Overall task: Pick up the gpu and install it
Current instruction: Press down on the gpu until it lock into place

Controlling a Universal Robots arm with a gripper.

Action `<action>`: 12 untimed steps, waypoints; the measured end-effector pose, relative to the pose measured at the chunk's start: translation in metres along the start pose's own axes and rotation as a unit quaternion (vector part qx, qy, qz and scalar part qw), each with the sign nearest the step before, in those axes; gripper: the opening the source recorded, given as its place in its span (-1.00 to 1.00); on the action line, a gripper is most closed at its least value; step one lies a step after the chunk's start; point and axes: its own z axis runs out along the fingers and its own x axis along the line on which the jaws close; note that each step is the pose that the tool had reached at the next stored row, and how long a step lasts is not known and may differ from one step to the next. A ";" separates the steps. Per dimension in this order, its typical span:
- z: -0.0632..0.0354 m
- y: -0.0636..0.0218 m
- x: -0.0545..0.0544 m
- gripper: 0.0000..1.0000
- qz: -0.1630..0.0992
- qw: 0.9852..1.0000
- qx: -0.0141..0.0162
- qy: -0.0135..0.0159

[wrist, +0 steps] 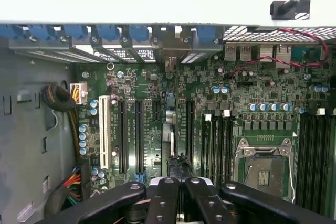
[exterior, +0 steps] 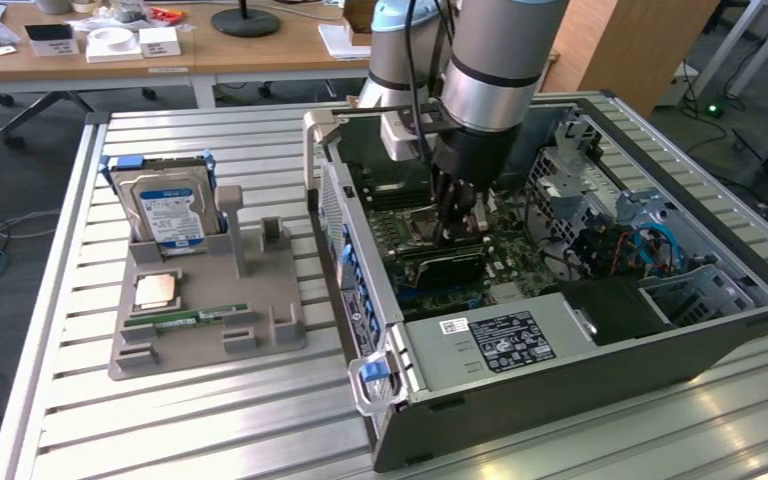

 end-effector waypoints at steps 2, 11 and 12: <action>-0.0005 -0.0013 0.000 -0.79 0.000 1.000 0.000 0.000; -0.0151 -0.0049 -0.001 -0.79 0.000 1.000 0.000 0.000; -0.0183 -0.0050 -0.001 -0.79 0.000 1.000 0.000 0.000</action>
